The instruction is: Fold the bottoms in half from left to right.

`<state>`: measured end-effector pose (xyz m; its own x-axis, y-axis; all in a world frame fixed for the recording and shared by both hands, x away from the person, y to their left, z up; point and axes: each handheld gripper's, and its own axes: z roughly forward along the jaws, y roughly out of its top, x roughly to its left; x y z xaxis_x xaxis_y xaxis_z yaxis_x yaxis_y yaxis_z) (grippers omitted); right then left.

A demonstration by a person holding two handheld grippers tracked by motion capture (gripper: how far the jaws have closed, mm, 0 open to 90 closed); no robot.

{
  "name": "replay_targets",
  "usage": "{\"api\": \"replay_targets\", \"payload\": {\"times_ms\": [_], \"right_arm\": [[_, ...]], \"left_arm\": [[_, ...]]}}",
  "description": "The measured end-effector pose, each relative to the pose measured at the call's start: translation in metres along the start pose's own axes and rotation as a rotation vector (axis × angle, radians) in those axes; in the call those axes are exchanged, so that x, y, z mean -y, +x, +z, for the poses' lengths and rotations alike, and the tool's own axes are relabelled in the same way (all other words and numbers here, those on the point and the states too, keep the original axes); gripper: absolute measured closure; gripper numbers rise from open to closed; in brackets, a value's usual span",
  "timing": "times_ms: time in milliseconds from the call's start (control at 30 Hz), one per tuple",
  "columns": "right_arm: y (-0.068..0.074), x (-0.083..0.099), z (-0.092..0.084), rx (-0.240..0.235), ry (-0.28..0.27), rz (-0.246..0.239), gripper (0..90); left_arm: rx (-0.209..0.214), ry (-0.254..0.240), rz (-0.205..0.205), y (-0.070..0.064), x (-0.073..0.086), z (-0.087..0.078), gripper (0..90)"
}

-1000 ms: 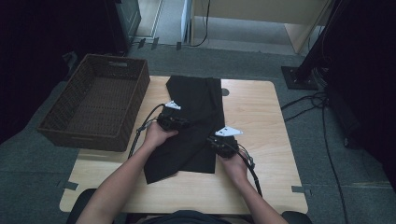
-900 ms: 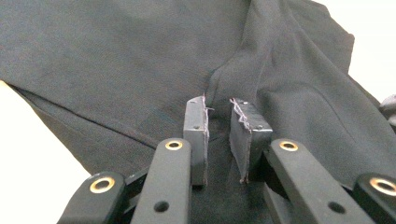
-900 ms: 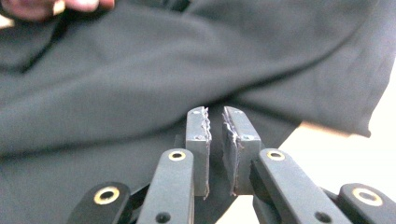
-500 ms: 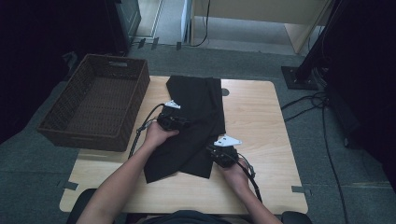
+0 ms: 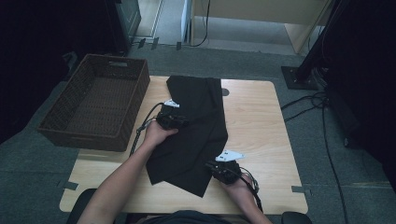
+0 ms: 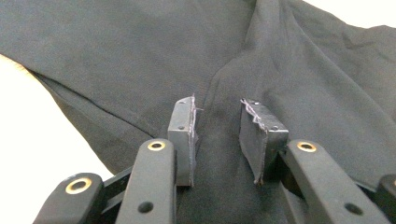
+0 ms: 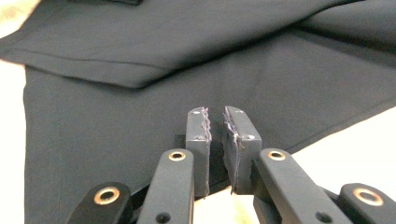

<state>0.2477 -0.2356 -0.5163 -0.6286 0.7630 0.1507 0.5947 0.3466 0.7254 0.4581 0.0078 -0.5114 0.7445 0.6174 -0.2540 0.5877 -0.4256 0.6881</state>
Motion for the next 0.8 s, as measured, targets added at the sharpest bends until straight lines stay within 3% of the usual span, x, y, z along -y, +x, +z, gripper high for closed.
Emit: {"api": "replay_targets", "payload": {"times_ms": [100, 233, 433, 667, 800], "right_arm": [[0.001, -0.004, 0.001, 0.007, -0.005, -0.019, 76.0], [-0.005, -0.014, 0.007, 0.011, -0.036, -0.010, 71.8], [-0.017, -0.036, 0.029, 0.055, -0.047, -0.013, 70.7], [-0.018, -0.032, 0.034, 0.055, -0.039, 0.001, 70.2], [-0.014, -0.022, 0.024, 0.050, -0.030, -0.038, 70.6]], "left_arm": [[0.002, 0.003, -0.001, 0.000, 0.000, 0.000, 66.4], [-0.003, 0.008, 0.007, -0.001, 0.000, 0.000, 67.0], [-0.004, 0.009, 0.010, -0.001, 0.000, -0.001, 67.6], [0.001, 0.011, 0.012, 0.000, 0.000, -0.001, 68.0], [-0.001, 0.010, 0.015, 0.000, 0.001, -0.001, 68.6]]}}
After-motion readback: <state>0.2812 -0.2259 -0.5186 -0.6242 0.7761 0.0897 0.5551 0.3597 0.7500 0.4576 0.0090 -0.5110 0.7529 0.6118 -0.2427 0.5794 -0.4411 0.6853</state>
